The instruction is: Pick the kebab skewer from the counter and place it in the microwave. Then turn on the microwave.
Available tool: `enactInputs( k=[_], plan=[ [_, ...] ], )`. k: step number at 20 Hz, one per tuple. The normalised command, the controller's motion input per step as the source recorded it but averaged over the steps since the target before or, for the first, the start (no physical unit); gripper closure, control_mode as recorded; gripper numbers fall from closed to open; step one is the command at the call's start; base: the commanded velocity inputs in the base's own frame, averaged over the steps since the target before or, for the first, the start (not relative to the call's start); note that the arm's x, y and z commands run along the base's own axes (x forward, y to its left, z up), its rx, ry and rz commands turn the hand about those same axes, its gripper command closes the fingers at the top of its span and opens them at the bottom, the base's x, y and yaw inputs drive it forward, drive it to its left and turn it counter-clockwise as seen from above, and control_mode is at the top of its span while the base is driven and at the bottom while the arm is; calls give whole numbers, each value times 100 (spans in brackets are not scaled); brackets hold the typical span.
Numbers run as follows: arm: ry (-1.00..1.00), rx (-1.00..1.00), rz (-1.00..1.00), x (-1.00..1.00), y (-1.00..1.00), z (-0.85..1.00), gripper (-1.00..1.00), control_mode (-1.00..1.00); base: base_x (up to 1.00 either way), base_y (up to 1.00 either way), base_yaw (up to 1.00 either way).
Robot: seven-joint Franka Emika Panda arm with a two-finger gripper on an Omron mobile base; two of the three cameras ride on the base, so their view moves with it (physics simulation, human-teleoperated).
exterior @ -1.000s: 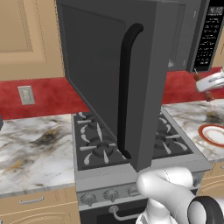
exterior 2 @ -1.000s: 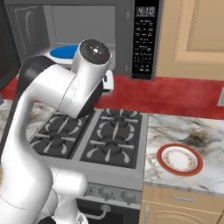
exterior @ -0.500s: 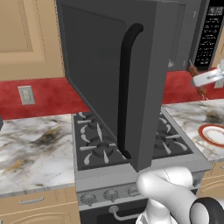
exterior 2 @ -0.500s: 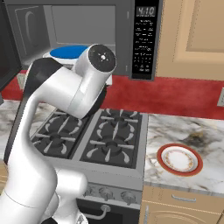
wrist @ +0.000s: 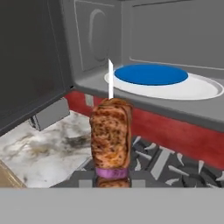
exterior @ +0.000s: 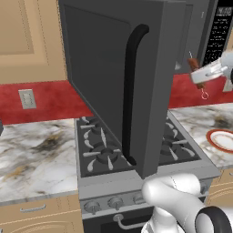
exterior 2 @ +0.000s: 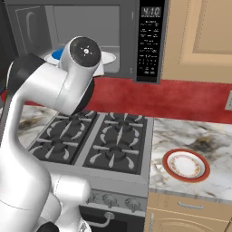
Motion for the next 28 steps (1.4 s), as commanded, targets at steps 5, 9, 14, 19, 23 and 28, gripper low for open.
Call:
enactInputs(
  k=[5,9,14,19,23,28],
  plan=[
    [-17,0,0,18,17,17,100,-100,0,0,0],
    [-16,0,0,21,19,12,100,-100,0,0,0],
    [-7,0,0,29,17,11,100,-100,0,0,0],
    [-1,0,0,32,15,11,100,-100,0,0,0],
    [0,0,0,32,7,11,100,-100,0,0,0],
    [0,0,2,29,2,15,100,-100,0,0,0]
  ],
)
